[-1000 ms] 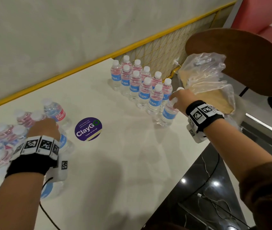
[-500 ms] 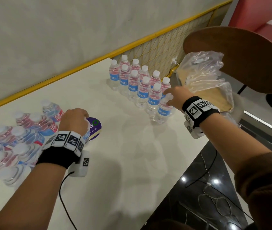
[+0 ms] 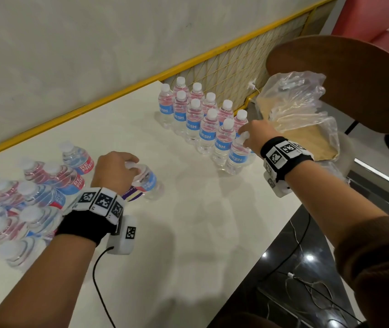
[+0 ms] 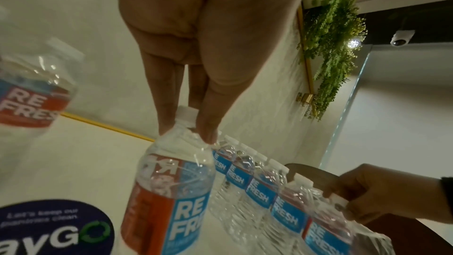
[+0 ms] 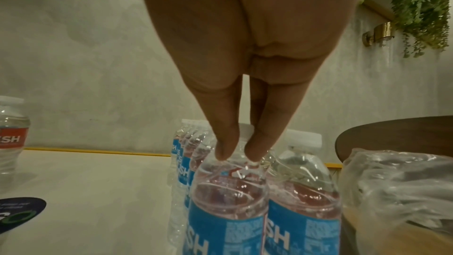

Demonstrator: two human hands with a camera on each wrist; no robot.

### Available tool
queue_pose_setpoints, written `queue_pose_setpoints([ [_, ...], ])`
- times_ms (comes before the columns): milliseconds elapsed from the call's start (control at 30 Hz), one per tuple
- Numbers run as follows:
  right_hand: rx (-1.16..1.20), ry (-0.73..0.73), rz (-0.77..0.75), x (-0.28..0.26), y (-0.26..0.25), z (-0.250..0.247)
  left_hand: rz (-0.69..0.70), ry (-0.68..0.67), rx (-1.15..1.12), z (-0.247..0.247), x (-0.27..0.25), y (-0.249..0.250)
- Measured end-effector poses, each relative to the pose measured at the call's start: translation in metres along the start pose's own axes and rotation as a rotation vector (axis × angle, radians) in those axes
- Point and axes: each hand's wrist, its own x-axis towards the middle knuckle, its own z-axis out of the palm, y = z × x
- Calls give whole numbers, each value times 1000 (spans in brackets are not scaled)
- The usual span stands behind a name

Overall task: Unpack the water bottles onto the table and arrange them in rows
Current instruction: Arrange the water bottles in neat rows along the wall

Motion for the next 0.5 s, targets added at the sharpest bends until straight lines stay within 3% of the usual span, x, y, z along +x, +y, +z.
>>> queue_pose_setpoints([
  [133,21,-11,54,-2,2,4,56,-64,-57,20,1,18],
  [200,71,158,68,-12,-5,9,90,-95,-97,28,2,24],
  [267,201,378,-48,-30,-26,16,112,-119,-99,32,4,27],
  [300,299,391,-136,-40,-40,20,117,-127,-95,33,4,28],
  [433,481,-24,-317,-69,-97,49,55,-161,-161,27,1,24],
  [500,529,-122,-351,-75,-121,62,8,-163,-131,16,0,13],
])
